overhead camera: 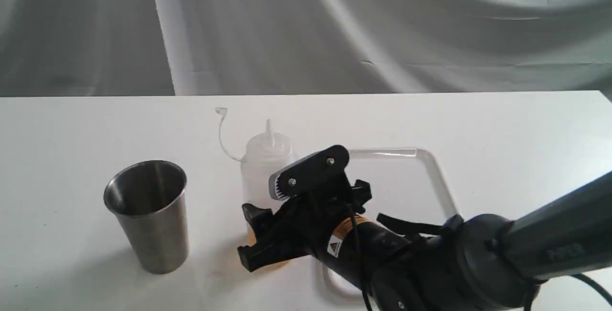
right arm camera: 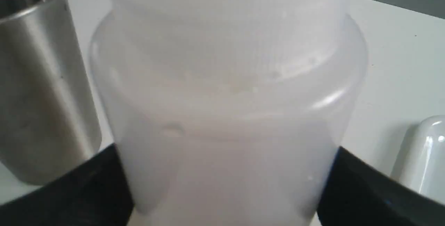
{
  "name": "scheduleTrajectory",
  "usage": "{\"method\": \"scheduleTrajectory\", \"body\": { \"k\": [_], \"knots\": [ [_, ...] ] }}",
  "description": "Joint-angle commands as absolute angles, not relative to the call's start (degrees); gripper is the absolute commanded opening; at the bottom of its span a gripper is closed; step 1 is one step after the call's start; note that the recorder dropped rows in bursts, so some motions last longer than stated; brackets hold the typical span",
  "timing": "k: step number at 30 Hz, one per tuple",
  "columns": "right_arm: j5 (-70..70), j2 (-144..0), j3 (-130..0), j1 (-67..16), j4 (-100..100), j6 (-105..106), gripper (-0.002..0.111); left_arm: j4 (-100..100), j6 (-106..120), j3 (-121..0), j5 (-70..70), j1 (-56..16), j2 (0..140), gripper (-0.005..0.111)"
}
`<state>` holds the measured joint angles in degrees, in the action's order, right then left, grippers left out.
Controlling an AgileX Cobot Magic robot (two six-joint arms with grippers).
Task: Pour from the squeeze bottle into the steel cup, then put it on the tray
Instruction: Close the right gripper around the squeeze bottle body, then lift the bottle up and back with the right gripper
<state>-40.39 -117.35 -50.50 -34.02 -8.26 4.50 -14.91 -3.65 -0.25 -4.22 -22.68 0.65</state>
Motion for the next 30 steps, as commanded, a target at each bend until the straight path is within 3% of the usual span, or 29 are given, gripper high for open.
{"method": "scheduleTrajectory", "body": {
  "k": [1, 7, 22, 30],
  "knots": [
    [-41.3, -115.4, -50.8, -33.6, -8.6, 5.0, 0.032, -14.8, -3.8, 0.0, -3.9, -22.6, 0.8, 0.008],
    [-39.0, -107.8, -50.8, -33.6, -13.5, 11.9, 0.032, -14.8, -3.8, 0.0, -3.9, -22.6, 0.8, 0.008],
    [-34.8, -94.5, -50.8, -35.6, -43.2, 58.4, 0.032, -14.8, -3.8, 0.0, -3.9, -22.6, 0.8, 0.008],
    [-39.1, -94.3, -50.8, -36.7, -45.4, 61.7, 0.032, -14.8, -3.8, 0.0, -3.9, -22.6, 0.8, 0.008]
  ]
}}
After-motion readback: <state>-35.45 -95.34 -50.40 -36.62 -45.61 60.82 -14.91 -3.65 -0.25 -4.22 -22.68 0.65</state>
